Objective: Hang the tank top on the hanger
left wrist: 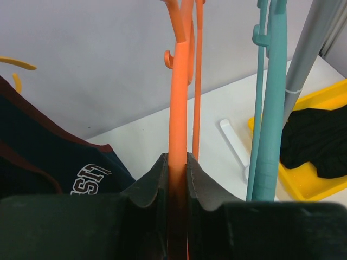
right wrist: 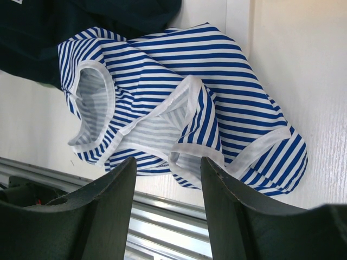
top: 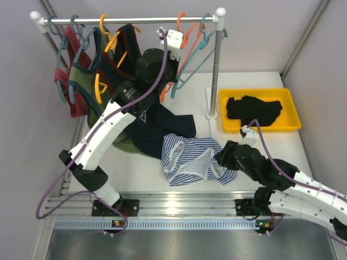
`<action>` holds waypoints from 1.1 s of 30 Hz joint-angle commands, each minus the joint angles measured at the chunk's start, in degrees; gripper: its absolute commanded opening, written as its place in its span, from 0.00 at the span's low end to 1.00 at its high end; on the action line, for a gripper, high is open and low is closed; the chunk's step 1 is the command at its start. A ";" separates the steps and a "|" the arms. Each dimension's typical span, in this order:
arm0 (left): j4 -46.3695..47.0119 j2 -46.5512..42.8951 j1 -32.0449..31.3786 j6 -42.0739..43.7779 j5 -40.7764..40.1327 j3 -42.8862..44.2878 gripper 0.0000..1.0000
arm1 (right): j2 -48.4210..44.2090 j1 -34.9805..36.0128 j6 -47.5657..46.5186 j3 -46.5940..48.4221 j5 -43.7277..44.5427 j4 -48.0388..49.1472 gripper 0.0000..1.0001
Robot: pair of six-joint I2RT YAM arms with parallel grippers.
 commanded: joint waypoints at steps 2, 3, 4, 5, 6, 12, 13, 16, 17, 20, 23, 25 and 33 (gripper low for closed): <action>1.27 -1.60 0.29 2.04 -1.15 0.28 0.00 | -0.56 -0.18 0.52 0.20 0.29 0.98 0.51; 1.71 -1.69 0.29 2.13 -1.58 0.19 0.00 | -0.56 -0.18 0.43 0.20 0.46 0.98 0.51; 2.23 -1.87 0.29 2.22 -1.93 0.10 0.00 | -0.56 -0.18 0.43 0.20 0.46 0.98 0.51; 2.85 -1.95 0.29 2.39 -2.20 -0.16 0.00 | -0.47 -0.18 0.52 0.29 0.46 0.89 0.50; 4.33 -2.30 0.29 2.74 -2.38 -0.33 0.00 | -0.47 -0.18 0.34 0.29 0.46 0.89 0.50; 11.98 -5.38 0.29 5.90 -2.82 -4.38 0.00 | -0.30 -0.18 -0.10 0.38 0.81 0.71 0.49; 13.39 -5.91 0.29 6.43 -2.90 -4.90 0.00 | -0.38 -0.18 -0.10 0.46 0.81 0.63 0.49; 15.59 -6.78 0.29 7.84 -2.99 -5.95 0.00 | -0.12 -0.18 -0.27 0.46 0.99 0.63 0.49; 16.47 -7.05 0.29 8.28 -2.56 -6.57 0.00 | -0.21 -0.27 -0.27 0.38 1.08 0.54 0.49; 18.23 -8.11 0.29 8.81 -2.38 -8.07 0.00 | 0.14 -0.18 -0.45 0.38 0.99 0.71 0.49; 16.92 -8.11 0.29 8.99 -2.47 -7.98 0.00 | 0.23 -0.18 -0.45 0.46 0.90 0.71 0.49; 16.74 -8.72 0.29 8.99 -2.38 -8.51 0.00 | 0.05 -0.18 -0.54 0.38 0.99 0.63 0.50; 17.88 -13.38 0.29 9.25 -1.94 -14.92 0.00 | 0.58 -0.27 -0.89 0.47 0.73 1.06 0.50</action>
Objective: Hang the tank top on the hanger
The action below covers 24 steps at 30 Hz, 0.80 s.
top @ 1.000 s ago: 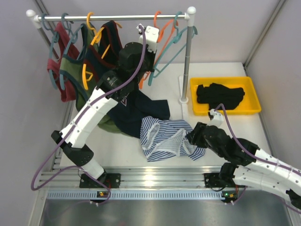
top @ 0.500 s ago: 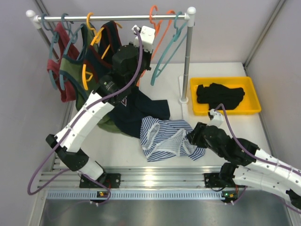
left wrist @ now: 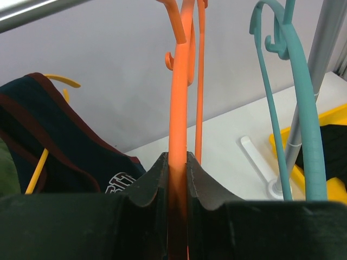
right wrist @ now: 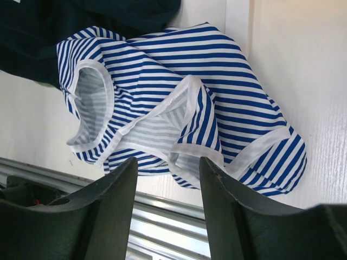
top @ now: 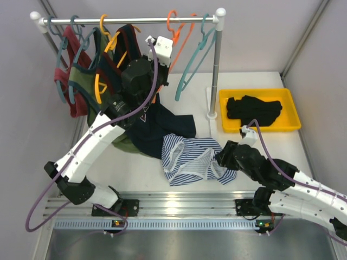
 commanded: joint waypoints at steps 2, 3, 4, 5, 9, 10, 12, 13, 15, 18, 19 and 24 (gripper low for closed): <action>4.92 -5.12 0.29 1.03 -0.28 -2.93 0.00 | 0.47 -0.18 -0.67 0.46 0.62 1.15 0.50; 5.10 -6.08 0.29 0.95 -0.19 -3.55 0.00 | 0.56 -0.18 -0.76 0.38 0.70 1.33 0.50; 5.45 -6.62 0.29 1.12 -0.19 -4.77 0.00 | 0.56 -0.18 -0.76 0.38 0.62 1.33 0.50; 5.62 -7.67 0.20 1.21 -0.19 -5.48 0.00 | 0.65 -0.10 -0.84 0.38 0.70 1.33 0.50; 6.33 -10.21 0.29 1.30 -0.19 -8.90 0.00 | 0.82 -0.18 -0.85 0.38 0.79 1.24 0.49; 6.24 -10.66 0.29 1.56 -0.28 -9.26 0.00 | 0.74 -0.27 -0.85 0.46 0.88 1.24 0.50; 5.45 -11.72 0.29 1.56 -0.45 -9.70 0.00 | 0.82 -0.18 -0.93 0.38 0.97 1.15 0.50; 3.88 -12.15 0.29 1.65 -0.45 -9.88 0.00 | 0.82 -0.18 -1.02 0.55 1.05 0.98 0.50; 1.59 -13.91 0.29 1.47 -0.98 -11.10 0.00 | 0.91 -0.27 -1.20 0.90 1.40 0.63 0.50; -2.54 -18.47 0.29 0.51 -0.02 -15.83 0.00 | 1.09 -0.27 -1.37 1.43 1.67 0.19 0.50; -4.12 -19.79 0.29 -0.19 0.68 -17.07 0.00 | 1.09 -0.27 -1.63 1.61 1.58 0.10 0.50; -13.77 -29.99 0.29 -4.67 4.11 -25.06 0.00 | 3.46 -0.27 -2.34 2.22 0.35 -0.08 0.50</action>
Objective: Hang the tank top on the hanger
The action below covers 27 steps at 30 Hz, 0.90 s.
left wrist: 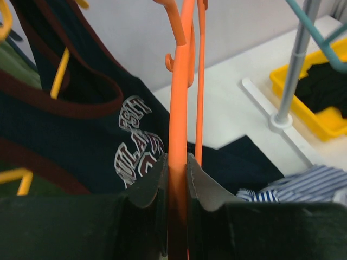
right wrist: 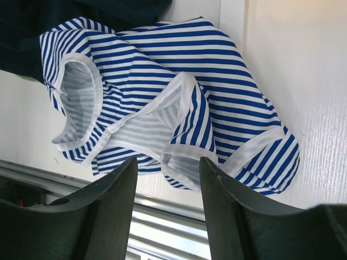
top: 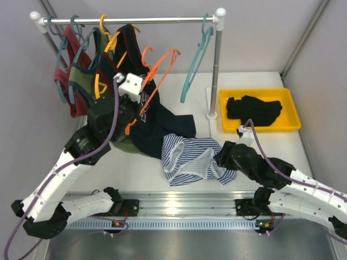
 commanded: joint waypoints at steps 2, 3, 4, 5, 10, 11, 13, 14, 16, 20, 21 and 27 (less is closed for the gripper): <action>-8.25 -9.08 0.26 -5.98 6.16 -5.28 0.00 | 2.65 -0.34 -1.60 2.38 -0.81 0.56 0.49; -10.78 -9.89 0.26 -6.77 7.04 -5.73 0.00 | 3.18 -0.25 -1.42 2.55 -1.25 0.47 0.49; -12.20 -10.68 0.26 -7.82 8.61 -6.08 0.00 | 3.53 -0.25 -1.16 2.64 -1.43 0.47 0.48; -13.43 -11.64 0.26 -8.26 9.50 -6.26 0.00 | 4.06 -0.25 -0.81 2.64 -2.12 0.47 0.47; -19.33 -12.79 0.26 -11.25 16.79 -8.10 0.00 | 4.42 -0.25 1.03 0.63 -4.50 2.66 0.46; -19.77 -12.88 0.26 -11.52 19.24 -8.89 0.00 | 4.50 -0.25 1.56 0.18 -5.03 3.19 0.44; -20.73 -13.06 0.18 -12.13 21.45 -9.51 0.00 | 4.77 -0.25 2.61 -1.39 -5.91 4.85 0.43; -21.09 -13.14 0.26 -12.31 23.46 -9.95 0.00 | 5.12 -0.25 2.97 -2.01 -6.43 5.48 0.43; -21.79 -12.97 0.26 -12.31 26.99 -10.13 0.00 | 5.56 -0.25 3.84 -3.85 -6.53 7.49 0.43; -23.55 -12.79 0.26 -11.35 31.39 -9.95 0.00 | 7.93 -0.16 4.81 -5.27 -5.13 6.64 0.41; -23.81 -12.71 0.26 -10.91 32.87 -9.87 0.00 | 7.85 -0.25 5.08 -5.27 -4.25 5.75 0.40; -25.83 -11.13 0.26 -9.50 38.86 -8.99 0.00 | 2.67 -0.51 7.97 -8.16 -1.43 -1.18 0.22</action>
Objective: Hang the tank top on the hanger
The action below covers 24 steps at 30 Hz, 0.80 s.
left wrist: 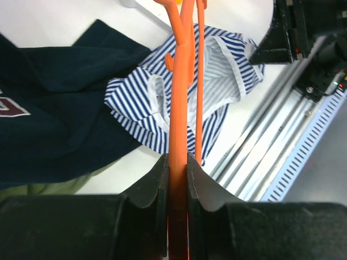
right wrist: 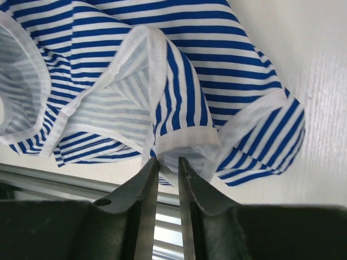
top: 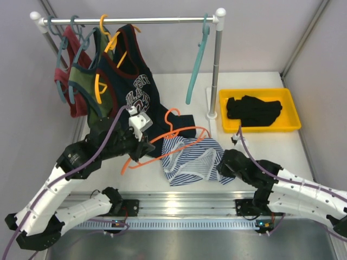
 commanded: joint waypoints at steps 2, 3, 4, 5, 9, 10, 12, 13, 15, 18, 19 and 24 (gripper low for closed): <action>-1.32 2.01 0.18 1.01 6.80 1.72 0.00 | -4.94 -0.36 3.61 -2.01 2.94 -5.48 0.19; -1.41 2.28 0.18 1.10 7.42 1.64 0.00 | -5.48 -0.45 3.96 -2.45 2.86 -5.84 0.18; -1.75 2.80 0.18 1.01 8.03 1.64 0.00 | -5.92 -0.53 4.66 -3.32 2.86 -6.71 0.17; -2.02 3.59 0.09 1.01 8.73 1.72 0.00 | -6.62 -0.54 5.02 -3.68 2.86 -7.16 0.15; -2.46 4.92 -0.09 1.01 9.79 1.90 0.00 | -7.68 -0.54 6.43 -4.91 3.03 -8.92 0.13; -2.55 5.44 -0.09 1.01 10.41 1.81 0.00 | -8.12 -0.62 6.60 -5.00 3.03 -9.09 0.13; -2.55 5.80 -0.35 1.01 11.29 1.20 0.00 | -8.38 -0.62 6.52 -4.65 3.30 -9.53 0.17; -2.64 6.41 -0.44 1.01 11.29 1.11 0.00 | -8.38 -0.62 6.52 -4.30 3.47 -10.23 0.19; -2.90 7.11 -0.61 1.01 11.64 0.94 0.00 | -8.30 -0.71 5.82 -2.81 3.65 -10.68 0.21; -2.72 8.43 -0.70 1.01 11.38 0.23 0.00 | -8.56 -0.62 4.15 0.44 4.00 -12.08 0.24; -2.72 9.22 -0.70 1.01 11.20 0.14 0.00 | -8.65 -0.62 3.71 1.49 4.43 -12.52 0.24; -2.81 11.16 -0.88 0.84 10.15 -0.30 0.00 | -6.98 -0.62 -0.42 8.78 5.40 -14.02 0.24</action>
